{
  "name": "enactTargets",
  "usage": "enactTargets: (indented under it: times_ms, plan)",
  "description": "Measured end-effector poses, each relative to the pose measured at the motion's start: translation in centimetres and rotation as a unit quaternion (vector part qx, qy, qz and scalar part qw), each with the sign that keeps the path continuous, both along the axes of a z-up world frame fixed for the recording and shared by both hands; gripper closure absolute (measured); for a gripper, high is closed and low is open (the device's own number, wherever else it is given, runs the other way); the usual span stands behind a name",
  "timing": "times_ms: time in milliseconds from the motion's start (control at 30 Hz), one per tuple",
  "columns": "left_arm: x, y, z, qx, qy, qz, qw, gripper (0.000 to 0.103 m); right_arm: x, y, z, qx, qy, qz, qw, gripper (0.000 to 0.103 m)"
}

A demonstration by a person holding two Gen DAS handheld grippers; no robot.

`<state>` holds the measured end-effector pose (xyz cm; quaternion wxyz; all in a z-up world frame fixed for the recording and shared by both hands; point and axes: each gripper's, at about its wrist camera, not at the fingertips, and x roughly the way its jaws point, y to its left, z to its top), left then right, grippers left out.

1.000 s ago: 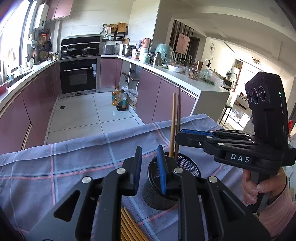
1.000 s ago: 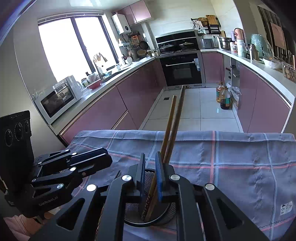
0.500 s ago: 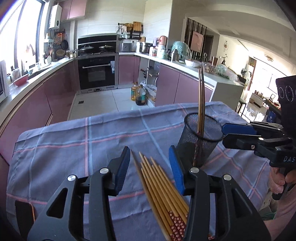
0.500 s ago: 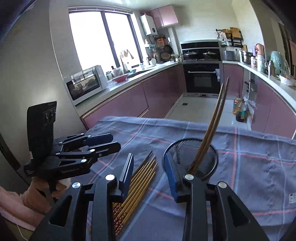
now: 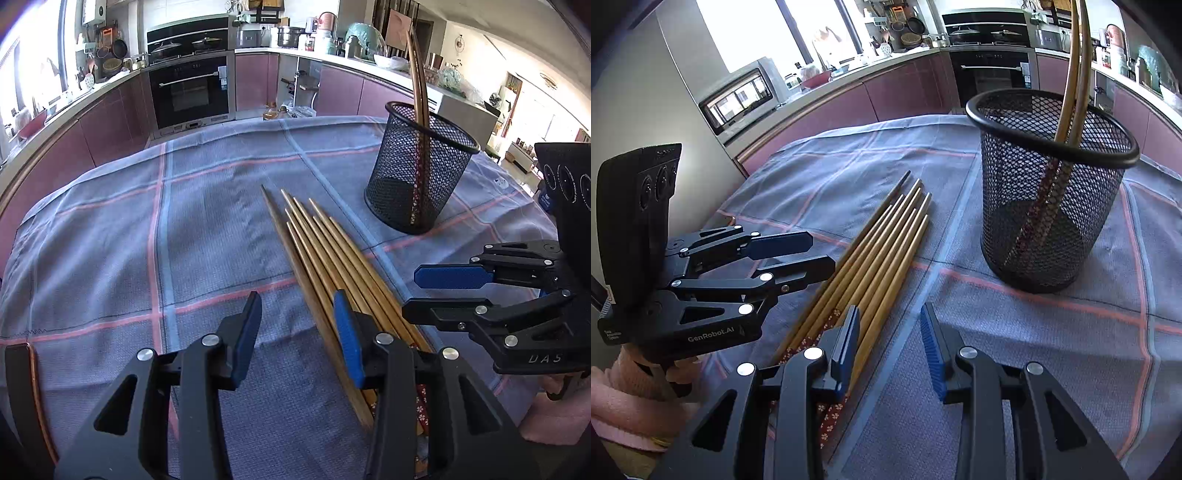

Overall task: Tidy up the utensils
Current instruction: 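Move the left gripper back to the bundle and grasp a chopstick while the right gripper grasps another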

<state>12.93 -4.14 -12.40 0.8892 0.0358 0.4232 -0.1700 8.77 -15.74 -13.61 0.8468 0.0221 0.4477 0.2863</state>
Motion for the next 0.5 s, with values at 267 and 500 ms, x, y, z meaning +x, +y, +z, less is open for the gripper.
enactTargets:
  times_ms: [267,500]
  plan:
    - [0.05,0.04,-0.61,0.008,0.004,0.002,1.0000,0.064,-0.04,0.40,-0.32,-0.023,-0.008,-0.003,1.000,0.071]
    - [-0.02,0.32,-0.76,0.009,0.006,0.003,0.9999,0.065,0.13,0.58,-0.44,-0.037,-0.009,-0.003,0.999,0.073]
